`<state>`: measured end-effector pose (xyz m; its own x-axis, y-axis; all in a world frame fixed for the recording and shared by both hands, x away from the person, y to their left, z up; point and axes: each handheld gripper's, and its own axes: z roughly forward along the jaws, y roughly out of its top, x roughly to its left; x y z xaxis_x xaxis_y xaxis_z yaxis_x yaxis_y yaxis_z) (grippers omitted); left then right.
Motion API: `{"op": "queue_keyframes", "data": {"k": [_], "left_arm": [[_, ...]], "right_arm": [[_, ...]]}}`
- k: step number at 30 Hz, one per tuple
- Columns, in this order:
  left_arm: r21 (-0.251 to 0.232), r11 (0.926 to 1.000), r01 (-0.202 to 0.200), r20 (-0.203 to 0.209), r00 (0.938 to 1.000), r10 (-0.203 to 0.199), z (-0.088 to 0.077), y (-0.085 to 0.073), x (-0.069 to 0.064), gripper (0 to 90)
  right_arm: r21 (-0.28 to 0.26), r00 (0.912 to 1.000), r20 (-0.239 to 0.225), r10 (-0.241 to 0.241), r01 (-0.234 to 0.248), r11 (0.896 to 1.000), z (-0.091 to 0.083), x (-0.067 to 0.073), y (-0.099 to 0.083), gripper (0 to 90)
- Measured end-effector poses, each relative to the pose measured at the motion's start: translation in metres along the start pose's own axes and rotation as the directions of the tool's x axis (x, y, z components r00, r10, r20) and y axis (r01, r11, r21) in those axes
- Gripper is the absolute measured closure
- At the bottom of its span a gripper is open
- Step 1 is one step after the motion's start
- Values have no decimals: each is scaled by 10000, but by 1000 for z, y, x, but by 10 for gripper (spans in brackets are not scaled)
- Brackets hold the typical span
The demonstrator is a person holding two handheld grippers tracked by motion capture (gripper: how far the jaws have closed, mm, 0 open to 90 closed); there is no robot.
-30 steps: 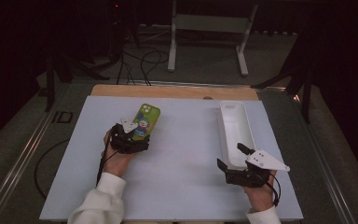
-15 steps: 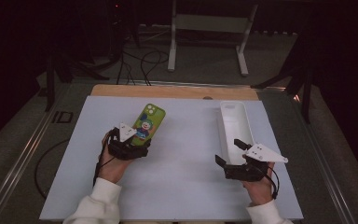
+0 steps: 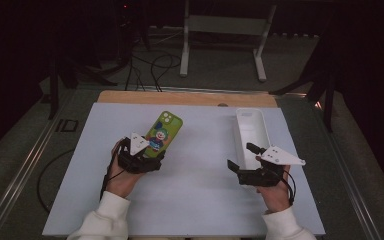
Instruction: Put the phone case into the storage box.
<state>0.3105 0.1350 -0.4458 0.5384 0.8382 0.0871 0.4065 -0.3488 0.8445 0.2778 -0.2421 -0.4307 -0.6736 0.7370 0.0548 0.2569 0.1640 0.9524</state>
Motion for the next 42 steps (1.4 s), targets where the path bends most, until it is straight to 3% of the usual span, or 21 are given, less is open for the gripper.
{"op": "queue_keyframes", "data": {"k": [13,21,25,35,42], "left_arm": [[-353,9988,-328,351,9988,340,-6,2,-11,162],[-542,9961,-689,614,9955,722,-10,4,-20,162],[-582,9953,-773,678,9944,811,-11,5,-23,162],[-662,9921,-1068,938,9892,1128,-11,4,-32,161],[-711,9900,-1216,1114,9854,1290,-11,6,-39,162]], "right_arm": [[565,9988,-140,478,-469,9973,5,1,-1,84],[690,9977,-296,611,-589,9959,7,3,-2,84],[752,9948,-392,936,-905,9931,8,2,-5,84],[1070,9918,-218,1263,-1233,9866,12,4,-6,85],[1242,9900,-354,1364,-1310,9836,14,4,-6,85]]}}
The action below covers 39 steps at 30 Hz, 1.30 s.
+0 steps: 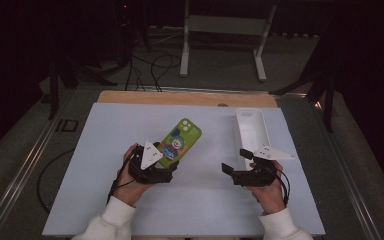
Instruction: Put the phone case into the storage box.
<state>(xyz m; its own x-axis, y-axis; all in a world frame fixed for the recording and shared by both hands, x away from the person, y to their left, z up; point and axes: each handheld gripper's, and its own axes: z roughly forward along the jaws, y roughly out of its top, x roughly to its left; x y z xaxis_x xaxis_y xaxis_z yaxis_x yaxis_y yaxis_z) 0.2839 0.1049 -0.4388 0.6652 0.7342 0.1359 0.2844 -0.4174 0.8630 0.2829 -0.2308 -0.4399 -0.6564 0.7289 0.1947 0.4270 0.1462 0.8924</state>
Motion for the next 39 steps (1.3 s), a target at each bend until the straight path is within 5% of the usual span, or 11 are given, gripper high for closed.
{"op": "queue_keyframes", "data": {"k": [14,25,39], "left_arm": [[-6,9987,-509,409,9979,509,7,7,-21,162],[-138,9964,-833,702,9940,841,9,14,-35,162],[-514,9924,-1116,1179,9861,1170,7,17,-47,161]], "right_arm": [[19,9967,-463,661,-661,9978,0,-3,2,96],[225,9951,-686,714,-700,9973,5,0,12,114],[524,9751,-1661,1468,-1399,9888,20,-3,22,134]]}}
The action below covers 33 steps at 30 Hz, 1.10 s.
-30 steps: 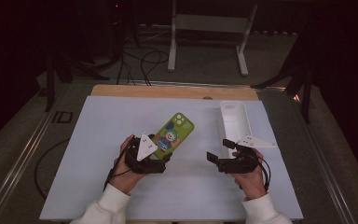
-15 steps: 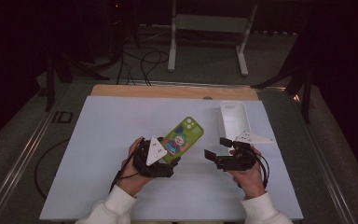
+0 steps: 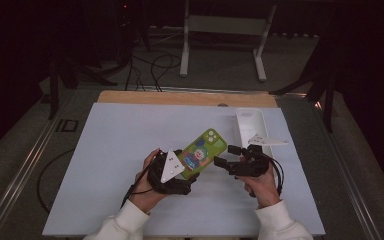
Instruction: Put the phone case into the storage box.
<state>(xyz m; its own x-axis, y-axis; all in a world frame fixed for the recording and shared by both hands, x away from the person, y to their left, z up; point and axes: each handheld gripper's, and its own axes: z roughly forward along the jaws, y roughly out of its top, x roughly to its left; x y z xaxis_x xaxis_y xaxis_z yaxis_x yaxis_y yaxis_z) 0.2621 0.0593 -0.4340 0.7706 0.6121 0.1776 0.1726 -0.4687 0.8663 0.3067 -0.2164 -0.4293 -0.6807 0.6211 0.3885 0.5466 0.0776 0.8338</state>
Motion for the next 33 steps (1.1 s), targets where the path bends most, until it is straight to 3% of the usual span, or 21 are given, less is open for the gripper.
{"op": "queue_keyframes", "data": {"k": [3,11,19,22,25,27,31,32,33], "left_arm": [[-129,9999,-40,33,10000,40,-1,1,-2,161],[-469,9987,-182,238,9995,193,-1,4,-9,161],[-837,9959,-349,413,9984,385,0,4,-17,160],[-778,9958,-475,374,9980,505,2,4,-19,159],[-558,9959,-717,302,9968,734,6,1,-23,158],[-475,9962,-737,232,9969,748,8,0,-24,157],[-489,9962,-715,-99,9974,711,9,1,-26,156],[-544,9969,-577,-102,9983,573,9,1,-25,187],[-499,9975,-494,-87,9988,490,9,2,-24,162]], "right_arm": [[100,9986,-497,182,-177,9998,4,1,3,155],[213,9938,-938,588,-571,9981,8,3,9,221],[82,9841,-1593,784,-781,9969,7,4,10,492],[55,9812,-1748,815,-818,9966,8,5,10,561],[-4,9752,-2094,717,-735,9973,8,8,10,753],[19,9721,-2256,648,-661,9978,8,10,10,802],[31,9720,-2276,591,-599,9982,7,15,12,879],[-5,9733,-2230,539,-554,9985,7,16,12,881],[6,9792,-1985,408,-415,9991,6,18,12,884]]}}
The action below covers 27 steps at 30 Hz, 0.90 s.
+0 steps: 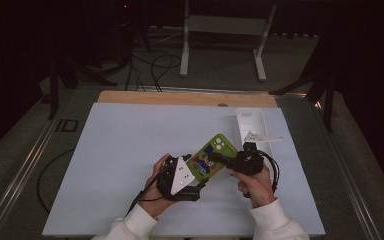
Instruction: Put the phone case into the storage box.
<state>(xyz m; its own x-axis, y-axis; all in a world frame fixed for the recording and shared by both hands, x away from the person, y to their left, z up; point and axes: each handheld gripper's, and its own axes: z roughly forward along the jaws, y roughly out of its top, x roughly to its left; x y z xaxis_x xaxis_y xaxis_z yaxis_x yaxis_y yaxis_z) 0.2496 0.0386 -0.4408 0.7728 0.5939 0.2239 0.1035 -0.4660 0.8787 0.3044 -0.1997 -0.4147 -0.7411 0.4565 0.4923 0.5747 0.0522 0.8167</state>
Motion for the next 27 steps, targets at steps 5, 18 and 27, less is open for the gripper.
{"op": "queue_keyframes", "data": {"k": [5,18,27], "left_arm": [[13,9997,259,-124,9996,-259,-2,0,4,129],[-149,9954,946,109,9955,-944,-12,3,20,83],[251,9880,1524,697,9856,-1538,-10,0,30,76]], "right_arm": [[51,9998,100,-171,170,9998,0,3,0,889],[108,9970,456,-623,619,9980,-4,2,0,888],[164,9946,520,-892,885,9959,-4,3,-1,886]]}}
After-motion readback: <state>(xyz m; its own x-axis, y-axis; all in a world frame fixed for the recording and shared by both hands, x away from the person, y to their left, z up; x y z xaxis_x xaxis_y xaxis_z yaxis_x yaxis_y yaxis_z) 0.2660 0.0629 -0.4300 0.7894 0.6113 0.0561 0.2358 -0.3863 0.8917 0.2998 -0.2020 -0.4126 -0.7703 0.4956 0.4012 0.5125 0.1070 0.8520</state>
